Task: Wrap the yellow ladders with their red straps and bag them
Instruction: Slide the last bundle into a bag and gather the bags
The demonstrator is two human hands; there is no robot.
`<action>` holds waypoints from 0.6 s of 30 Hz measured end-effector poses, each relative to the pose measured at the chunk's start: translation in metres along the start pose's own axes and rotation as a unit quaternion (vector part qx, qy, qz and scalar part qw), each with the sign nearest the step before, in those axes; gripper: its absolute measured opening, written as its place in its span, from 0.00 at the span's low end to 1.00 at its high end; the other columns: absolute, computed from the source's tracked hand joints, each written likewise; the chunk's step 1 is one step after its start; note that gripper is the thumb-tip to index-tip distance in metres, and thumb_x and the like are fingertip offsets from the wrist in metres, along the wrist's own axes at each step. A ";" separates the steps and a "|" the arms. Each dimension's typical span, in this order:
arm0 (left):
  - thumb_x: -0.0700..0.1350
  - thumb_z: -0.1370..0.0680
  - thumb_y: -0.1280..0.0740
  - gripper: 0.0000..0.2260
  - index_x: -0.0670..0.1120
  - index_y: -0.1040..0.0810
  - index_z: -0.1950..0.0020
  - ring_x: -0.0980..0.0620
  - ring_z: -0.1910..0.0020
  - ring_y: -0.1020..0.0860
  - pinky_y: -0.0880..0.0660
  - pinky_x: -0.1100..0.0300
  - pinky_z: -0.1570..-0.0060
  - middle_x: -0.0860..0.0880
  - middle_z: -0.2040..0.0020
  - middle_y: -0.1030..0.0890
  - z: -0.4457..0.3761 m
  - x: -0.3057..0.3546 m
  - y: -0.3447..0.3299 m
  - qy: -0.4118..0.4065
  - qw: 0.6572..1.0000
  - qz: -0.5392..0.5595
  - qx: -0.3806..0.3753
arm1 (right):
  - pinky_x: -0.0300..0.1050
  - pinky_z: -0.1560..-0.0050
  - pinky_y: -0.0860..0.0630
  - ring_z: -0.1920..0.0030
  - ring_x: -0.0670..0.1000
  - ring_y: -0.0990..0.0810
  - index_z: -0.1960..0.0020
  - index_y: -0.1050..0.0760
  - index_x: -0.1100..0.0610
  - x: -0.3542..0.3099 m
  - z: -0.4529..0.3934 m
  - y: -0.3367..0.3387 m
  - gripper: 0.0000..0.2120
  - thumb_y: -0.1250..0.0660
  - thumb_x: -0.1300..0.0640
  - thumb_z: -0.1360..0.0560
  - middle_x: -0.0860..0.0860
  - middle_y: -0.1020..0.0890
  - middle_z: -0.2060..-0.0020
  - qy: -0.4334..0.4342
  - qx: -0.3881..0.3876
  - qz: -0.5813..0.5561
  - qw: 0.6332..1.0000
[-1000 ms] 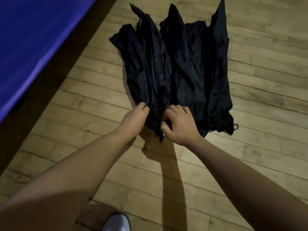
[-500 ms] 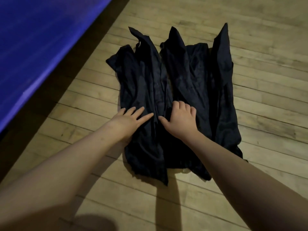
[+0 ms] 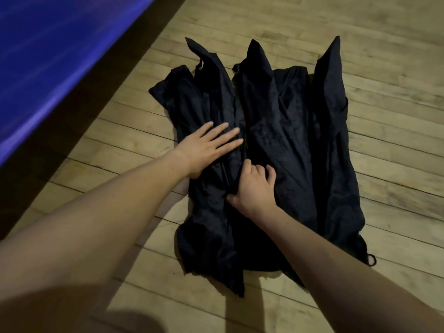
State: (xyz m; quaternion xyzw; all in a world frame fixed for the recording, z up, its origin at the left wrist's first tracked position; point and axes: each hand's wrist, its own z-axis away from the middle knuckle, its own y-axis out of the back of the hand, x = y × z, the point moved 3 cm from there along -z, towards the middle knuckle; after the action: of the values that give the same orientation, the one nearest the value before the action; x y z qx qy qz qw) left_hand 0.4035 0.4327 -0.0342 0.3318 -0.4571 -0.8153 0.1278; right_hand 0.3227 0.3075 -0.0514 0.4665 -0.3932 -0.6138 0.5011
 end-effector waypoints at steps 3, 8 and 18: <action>0.52 0.27 0.30 0.51 0.48 0.70 0.24 0.43 0.24 0.67 0.64 0.45 0.27 0.46 0.23 0.68 -0.009 0.004 -0.001 -0.041 0.999 -0.011 -0.031 | 0.53 0.26 0.58 0.29 0.55 0.39 0.25 0.49 0.62 0.000 0.006 -0.003 0.44 0.30 0.44 0.29 0.54 0.31 0.33 0.011 -0.002 -0.025 1.000; 0.56 0.31 0.27 0.53 0.45 0.63 0.22 0.44 0.23 0.64 0.64 0.46 0.26 0.46 0.21 0.61 0.004 0.019 0.003 -0.053 0.996 0.050 -0.045 | 0.53 0.26 0.60 0.29 0.53 0.39 0.25 0.47 0.61 0.005 0.023 -0.005 0.42 0.30 0.45 0.30 0.53 0.30 0.33 0.054 -0.033 -0.032 0.997; 0.60 0.35 0.26 0.54 0.44 0.56 0.22 0.44 0.23 0.56 0.55 0.49 0.25 0.46 0.22 0.51 0.081 0.083 0.000 -0.020 0.981 0.191 -0.032 | 0.55 0.26 0.58 0.31 0.55 0.37 0.31 0.36 0.58 0.003 0.096 -0.002 0.33 0.39 0.38 0.27 0.54 0.28 0.36 0.113 -0.073 0.023 0.991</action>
State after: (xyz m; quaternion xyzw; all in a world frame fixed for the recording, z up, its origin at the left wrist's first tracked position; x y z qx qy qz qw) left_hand 0.2885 0.4439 -0.0401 0.2178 -0.4883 -0.7965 0.2823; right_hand 0.2290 0.3063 -0.0290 0.4858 -0.2989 -0.5724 0.5891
